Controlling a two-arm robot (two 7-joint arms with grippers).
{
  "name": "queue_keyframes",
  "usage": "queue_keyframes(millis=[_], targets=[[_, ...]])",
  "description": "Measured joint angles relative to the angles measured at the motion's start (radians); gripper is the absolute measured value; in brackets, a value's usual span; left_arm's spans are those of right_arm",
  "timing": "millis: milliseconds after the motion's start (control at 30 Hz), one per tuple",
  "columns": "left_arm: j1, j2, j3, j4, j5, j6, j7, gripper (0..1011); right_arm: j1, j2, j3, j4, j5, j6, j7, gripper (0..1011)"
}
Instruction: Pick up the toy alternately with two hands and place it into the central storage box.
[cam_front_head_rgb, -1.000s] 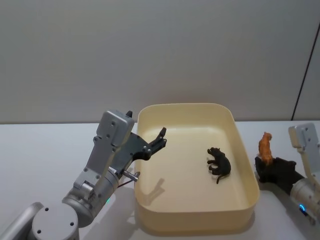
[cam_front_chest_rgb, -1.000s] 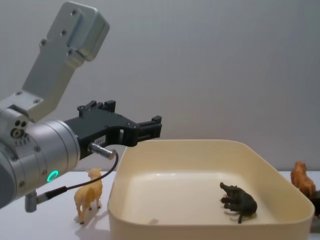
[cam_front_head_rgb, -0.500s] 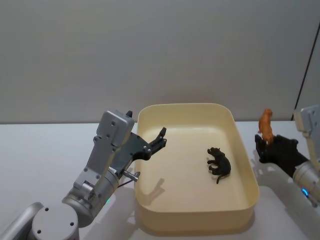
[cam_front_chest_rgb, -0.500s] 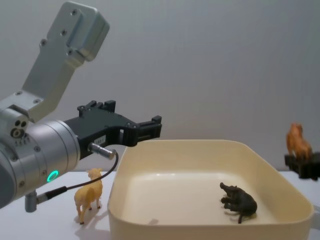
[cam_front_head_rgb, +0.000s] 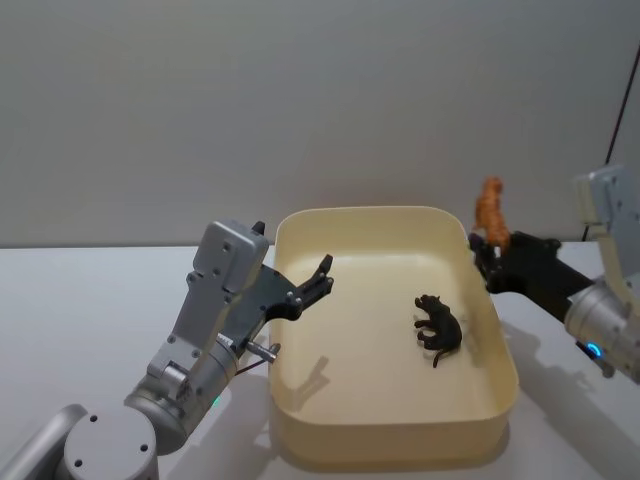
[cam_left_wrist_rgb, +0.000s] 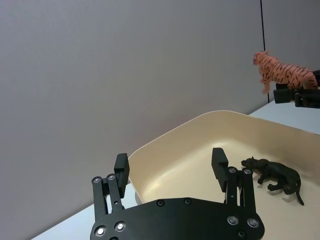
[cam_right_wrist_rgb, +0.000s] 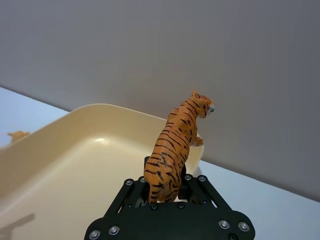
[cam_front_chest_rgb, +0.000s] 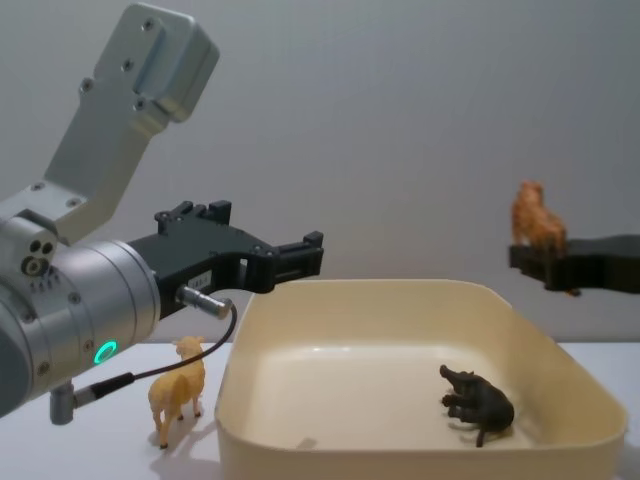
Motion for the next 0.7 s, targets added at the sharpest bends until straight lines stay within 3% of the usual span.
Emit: queue_keyframes(millis=[233, 467, 700], targets=[[0.0, 0.0, 0.0, 0.0, 0.0, 0.0, 0.0, 1002, 0.035, -0.016, -0.013, -0.003, 0.023, 0.051, 0.077, 232], [0.0, 0.0, 0.0, 0.0, 0.0, 0.0, 0.0, 1001, 0.081, -0.039, -0.033, 0.016, 0.05, 0.131, 0.166, 419], [0.0, 0.0, 0.0, 0.0, 0.0, 0.0, 0.0, 1001, 0.112, -0.055, -0.045, 0.032, 0.067, 0.18, 0.216, 681]])
